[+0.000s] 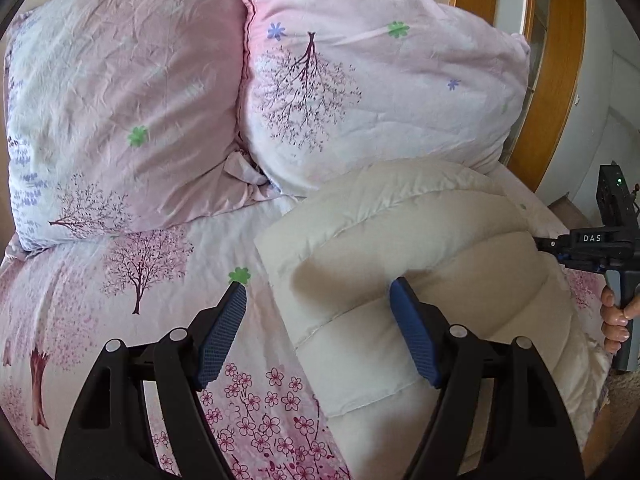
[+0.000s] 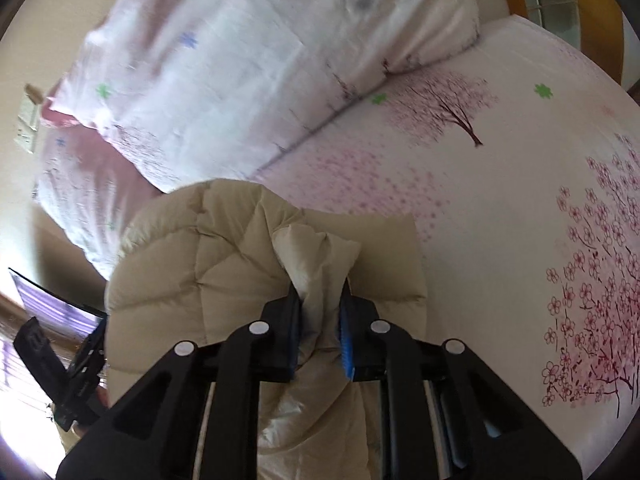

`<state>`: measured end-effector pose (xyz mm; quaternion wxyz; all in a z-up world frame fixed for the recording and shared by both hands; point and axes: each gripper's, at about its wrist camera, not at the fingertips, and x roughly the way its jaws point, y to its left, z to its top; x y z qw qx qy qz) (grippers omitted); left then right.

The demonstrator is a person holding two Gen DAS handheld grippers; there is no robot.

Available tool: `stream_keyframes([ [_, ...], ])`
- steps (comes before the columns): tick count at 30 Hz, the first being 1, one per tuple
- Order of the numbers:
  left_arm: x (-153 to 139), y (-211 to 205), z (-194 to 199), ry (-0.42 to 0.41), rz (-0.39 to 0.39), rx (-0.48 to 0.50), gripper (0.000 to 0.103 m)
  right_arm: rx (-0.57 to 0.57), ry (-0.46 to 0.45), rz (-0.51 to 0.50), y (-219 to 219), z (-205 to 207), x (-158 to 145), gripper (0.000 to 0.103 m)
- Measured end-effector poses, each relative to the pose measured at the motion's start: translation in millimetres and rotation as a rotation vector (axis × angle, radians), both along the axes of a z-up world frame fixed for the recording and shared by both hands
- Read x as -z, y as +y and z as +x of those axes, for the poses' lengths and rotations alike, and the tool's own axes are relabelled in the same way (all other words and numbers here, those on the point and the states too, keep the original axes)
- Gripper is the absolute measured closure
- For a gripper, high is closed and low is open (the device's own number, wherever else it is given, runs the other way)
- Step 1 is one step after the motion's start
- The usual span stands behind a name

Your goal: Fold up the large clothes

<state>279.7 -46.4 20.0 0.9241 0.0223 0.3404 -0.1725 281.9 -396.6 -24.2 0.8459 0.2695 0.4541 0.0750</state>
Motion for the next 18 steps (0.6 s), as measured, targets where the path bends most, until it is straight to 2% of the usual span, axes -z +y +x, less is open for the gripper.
stream_keyframes([
  [6, 11, -1, 5, 0.029, -0.004, 0.007, 0.027, 0.002, 0.072, -0.060, 5, 8, 19, 0.077],
  [11, 17, -4, 9, 0.042, 0.010, 0.014, 0.027, 0.003, 0.094, -0.057, 3, 9, 26, 0.075],
  [14, 21, -5, 11, 0.050, 0.018, 0.008, 0.026, 0.008, 0.090, -0.073, 5, 8, 28, 0.067],
  [16, 25, -7, 11, 0.042, 0.034, 0.003, 0.026, 0.020, 0.082, -0.117, 6, 4, 24, 0.059],
  [18, 25, -6, 10, 0.034, 0.028, 0.001, 0.026, 0.043, 0.069, -0.166, 7, -2, 12, 0.056],
])
